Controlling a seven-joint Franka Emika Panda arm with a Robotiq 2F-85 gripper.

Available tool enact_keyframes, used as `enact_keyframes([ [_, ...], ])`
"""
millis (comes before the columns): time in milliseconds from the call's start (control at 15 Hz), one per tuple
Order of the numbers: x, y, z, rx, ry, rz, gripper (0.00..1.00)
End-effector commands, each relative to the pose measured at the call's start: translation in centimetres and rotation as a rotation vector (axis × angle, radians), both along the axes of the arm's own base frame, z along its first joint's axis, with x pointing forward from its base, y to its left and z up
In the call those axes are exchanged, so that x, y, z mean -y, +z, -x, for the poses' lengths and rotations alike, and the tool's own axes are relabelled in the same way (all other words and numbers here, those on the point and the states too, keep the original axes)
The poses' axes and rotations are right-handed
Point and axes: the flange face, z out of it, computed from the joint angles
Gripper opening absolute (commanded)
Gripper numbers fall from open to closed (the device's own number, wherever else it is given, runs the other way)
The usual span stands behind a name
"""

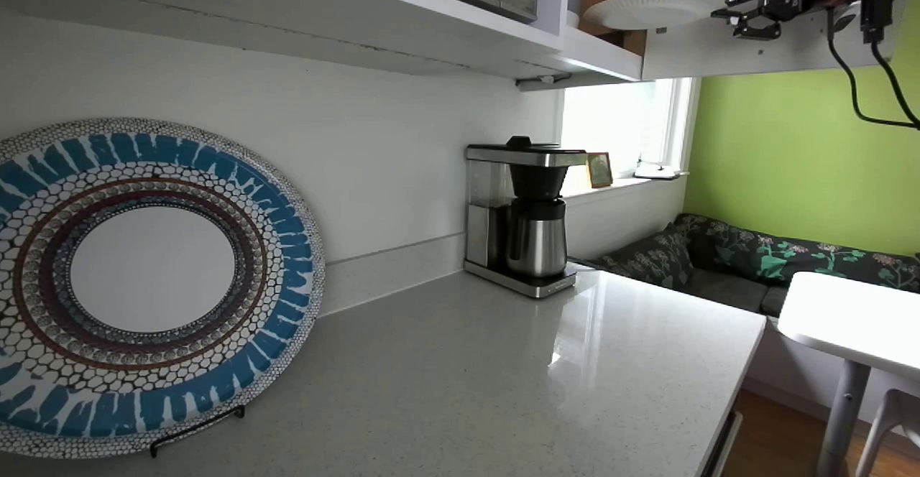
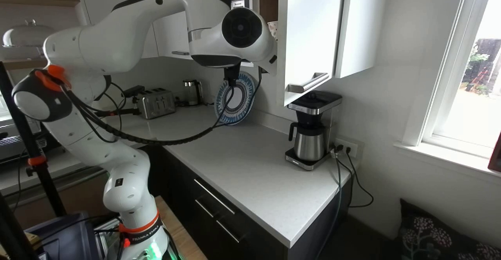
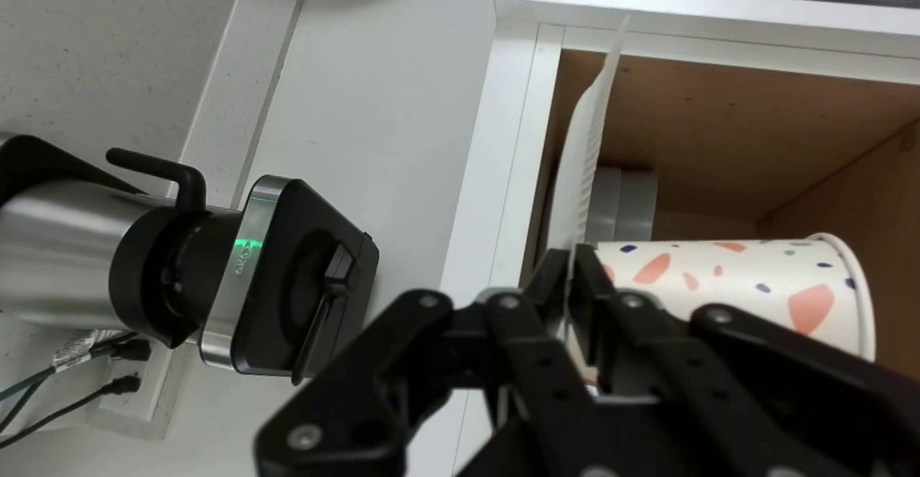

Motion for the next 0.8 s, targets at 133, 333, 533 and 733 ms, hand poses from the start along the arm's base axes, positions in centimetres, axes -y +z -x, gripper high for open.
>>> enact_keyframes([
  [133,-0.3,0.3,-1.6,-0.005,-0.014,-0.023,0.02],
  [333,-0.6,0.3,-2.3,-0.005,-0.018,-0.026,0.02],
  [533,-1.1,0.3,-3.1,0.003,-0.027,-0.028,0.02],
  [733,-1.5,0.4,-3.8,0.008,-0.036,-0.023,0.02],
])
